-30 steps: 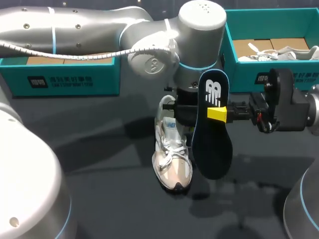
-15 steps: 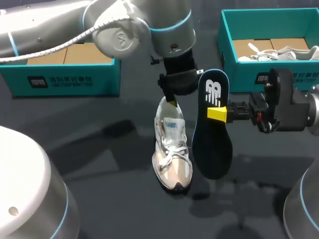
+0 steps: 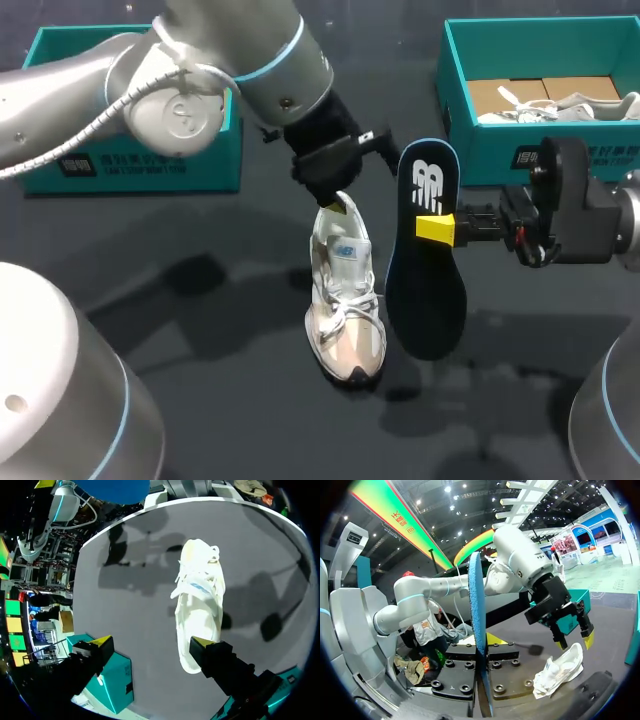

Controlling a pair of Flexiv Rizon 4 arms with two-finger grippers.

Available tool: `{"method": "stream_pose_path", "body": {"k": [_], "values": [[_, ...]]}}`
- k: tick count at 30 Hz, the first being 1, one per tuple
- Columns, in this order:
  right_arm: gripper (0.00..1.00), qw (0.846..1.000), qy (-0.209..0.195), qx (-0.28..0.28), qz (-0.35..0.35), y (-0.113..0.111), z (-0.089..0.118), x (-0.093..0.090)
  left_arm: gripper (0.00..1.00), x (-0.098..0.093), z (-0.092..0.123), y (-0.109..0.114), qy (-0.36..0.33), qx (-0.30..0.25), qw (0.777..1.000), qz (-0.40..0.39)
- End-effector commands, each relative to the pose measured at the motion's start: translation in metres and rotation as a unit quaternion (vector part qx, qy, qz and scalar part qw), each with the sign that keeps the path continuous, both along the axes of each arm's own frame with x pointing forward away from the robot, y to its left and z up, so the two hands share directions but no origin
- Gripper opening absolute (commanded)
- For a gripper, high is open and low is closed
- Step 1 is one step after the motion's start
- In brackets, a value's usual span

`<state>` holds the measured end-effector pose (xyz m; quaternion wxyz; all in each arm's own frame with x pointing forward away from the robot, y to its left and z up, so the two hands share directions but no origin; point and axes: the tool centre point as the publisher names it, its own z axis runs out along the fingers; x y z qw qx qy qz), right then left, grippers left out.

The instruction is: Take the shoe out of the shoebox, open the shoe tongue, remove and reinsert the insole, then place the shoe into the shoebox

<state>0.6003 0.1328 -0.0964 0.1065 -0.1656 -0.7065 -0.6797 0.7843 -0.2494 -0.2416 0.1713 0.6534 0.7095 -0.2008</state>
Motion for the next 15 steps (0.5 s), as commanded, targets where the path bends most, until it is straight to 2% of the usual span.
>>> {"method": "stream_pose_path", "body": {"k": [1,11,15], "values": [[0.0,1.0,0.0,-0.001,-0.001,0.0012,-0.0009,-0.001,1.0,-0.0034,0.0171,0.0131,0.009,-0.204,0.979,-0.002],[0.0,1.0,0.0,-0.001,-0.001,0.0012,-0.0009,-0.001,1.0,-0.0034,0.0171,0.0131,0.009,-0.204,0.979,-0.002],[0.0,1.0,0.0,-0.001,-0.001,0.0012,-0.0009,-0.001,1.0,-0.0034,0.0229,0.0063,-0.013,-0.309,0.951,-0.005]]}}
